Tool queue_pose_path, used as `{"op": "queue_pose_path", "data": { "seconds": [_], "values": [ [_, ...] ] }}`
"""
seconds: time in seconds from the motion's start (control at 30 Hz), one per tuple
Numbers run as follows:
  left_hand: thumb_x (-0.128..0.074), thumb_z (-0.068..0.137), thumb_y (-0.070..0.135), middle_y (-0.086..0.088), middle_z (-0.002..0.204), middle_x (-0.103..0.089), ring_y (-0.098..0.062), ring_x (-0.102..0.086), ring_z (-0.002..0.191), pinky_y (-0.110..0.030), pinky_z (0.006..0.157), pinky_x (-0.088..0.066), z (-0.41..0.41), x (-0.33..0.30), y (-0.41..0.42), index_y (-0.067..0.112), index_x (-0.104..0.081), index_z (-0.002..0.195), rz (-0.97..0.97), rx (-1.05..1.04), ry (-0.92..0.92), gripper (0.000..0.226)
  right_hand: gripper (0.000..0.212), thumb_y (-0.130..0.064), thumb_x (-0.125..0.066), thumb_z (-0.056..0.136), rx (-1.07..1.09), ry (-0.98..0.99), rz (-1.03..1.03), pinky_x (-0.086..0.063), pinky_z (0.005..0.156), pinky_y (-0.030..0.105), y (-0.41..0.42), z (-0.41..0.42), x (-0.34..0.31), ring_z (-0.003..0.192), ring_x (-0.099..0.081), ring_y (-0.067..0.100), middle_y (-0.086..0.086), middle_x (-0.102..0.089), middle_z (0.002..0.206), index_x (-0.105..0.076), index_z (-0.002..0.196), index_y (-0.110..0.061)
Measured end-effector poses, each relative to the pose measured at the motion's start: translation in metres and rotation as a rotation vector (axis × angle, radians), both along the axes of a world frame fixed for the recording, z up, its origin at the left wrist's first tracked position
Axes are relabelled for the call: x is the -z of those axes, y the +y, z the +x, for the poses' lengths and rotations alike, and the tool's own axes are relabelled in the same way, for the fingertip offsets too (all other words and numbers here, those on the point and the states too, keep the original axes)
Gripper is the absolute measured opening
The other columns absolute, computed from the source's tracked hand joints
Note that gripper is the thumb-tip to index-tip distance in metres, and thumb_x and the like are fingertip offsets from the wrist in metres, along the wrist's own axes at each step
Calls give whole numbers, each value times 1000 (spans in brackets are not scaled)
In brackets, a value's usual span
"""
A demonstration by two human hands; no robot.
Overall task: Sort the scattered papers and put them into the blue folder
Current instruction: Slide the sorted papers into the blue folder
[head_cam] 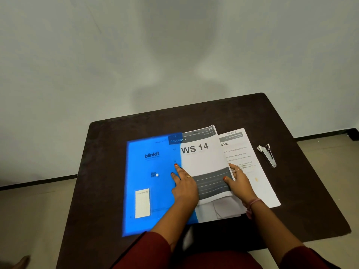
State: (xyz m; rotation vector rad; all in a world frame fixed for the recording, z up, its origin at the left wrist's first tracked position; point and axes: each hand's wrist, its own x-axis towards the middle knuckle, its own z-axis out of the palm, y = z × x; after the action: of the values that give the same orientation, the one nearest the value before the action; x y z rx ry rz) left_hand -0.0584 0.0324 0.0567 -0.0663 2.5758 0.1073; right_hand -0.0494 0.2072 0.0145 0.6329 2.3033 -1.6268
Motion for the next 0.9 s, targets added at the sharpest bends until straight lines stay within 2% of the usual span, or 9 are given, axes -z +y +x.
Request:
{"op": "queue_pose_path", "data": {
  "seconds": [0.13, 0.27, 0.4, 0.5, 0.57, 0.63, 0.7, 0.77, 0.9],
  "values": [
    [-42, 96, -4, -24, 154, 22, -44, 5, 144, -40, 103, -44, 1, 3, -1, -10, 10, 145, 37, -7, 24, 72, 49, -1, -58, 90, 106, 14, -186, -49, 98, 40, 3, 10, 0, 116, -56, 27, 9, -54, 133, -43, 135, -15],
    [-39, 97, -2, -29, 152, 20, -47, 7, 143, -47, 116, -24, 4, 4, -2, -13, 9, 144, 45, 17, 62, 68, 53, -6, -59, 91, 60, 60, -146, -47, 93, 29, -3, 22, -2, 115, -52, 19, 3, -51, 132, -39, 139, -12],
    [-39, 94, -10, -28, 152, 22, -47, 10, 142, -41, 110, -36, 3, 3, -1, -11, 12, 144, 73, -8, 50, 71, 55, -12, -59, 91, -76, 81, -75, -44, 97, 28, -17, 22, -3, 119, -49, 16, -1, -47, 135, -36, 141, -16],
    [-42, 94, -7, -26, 153, 24, -45, 11, 143, -41, 108, -39, 3, 1, 0, -10, 13, 144, 108, -26, 22, 74, 60, -10, -62, 90, -174, 106, -71, -45, 103, 38, -30, 16, -5, 123, -50, 18, 1, -45, 141, -33, 141, -26],
    [-44, 94, -6, -25, 153, 25, -44, 12, 143, -40, 107, -39, 4, -1, 1, -9, 13, 144, 125, -42, 14, 76, 68, -6, -63, 88, -179, 119, -89, -43, 106, 41, -43, 11, -2, 127, -47, 20, 4, -41, 145, -30, 144, -24],
    [-48, 93, -5, -22, 153, 26, -43, 13, 143, -39, 106, -39, 3, -3, 1, -7, 13, 145, 153, -62, 6, 81, 69, -2, -62, 88, -176, 119, -88, -43, 104, 27, -59, 8, -4, 127, -45, 16, 0, -40, 144, -27, 145, -18],
    [-54, 92, -2, -18, 154, 28, -40, 14, 144, -39, 107, -37, 2, -5, 1, -4, 14, 146, 186, -82, -9, 87, 64, 1, -59, 88, -216, 79, -80, -39, 92, 12, -73, 6, -7, 118, -45, 9, -2, -44, 132, -30, 144, -13],
    [-57, 92, 1, -16, 154, 28, -39, 14, 144, -40, 111, -31, 0, -5, 0, -3, 15, 147, 216, -92, -10, 91, 58, 5, -52, 89, -271, 40, -33, -35, 89, 12, -82, 3, -4, 115, -48, 12, 2, -50, 125, -33, 142, -8],
    [-47, 97, 2, -13, 156, 26, -38, 12, 145, -41, 113, -27, 0, -4, -3, 0, 12, 148, 239, -99, 11, 78, 55, 5, -49, 89, -322, 58, 37, -34, 94, 13, -91, -5, -3, 121, -51, 19, 10, -53, 135, -38, 141, -5]
  ]
}}
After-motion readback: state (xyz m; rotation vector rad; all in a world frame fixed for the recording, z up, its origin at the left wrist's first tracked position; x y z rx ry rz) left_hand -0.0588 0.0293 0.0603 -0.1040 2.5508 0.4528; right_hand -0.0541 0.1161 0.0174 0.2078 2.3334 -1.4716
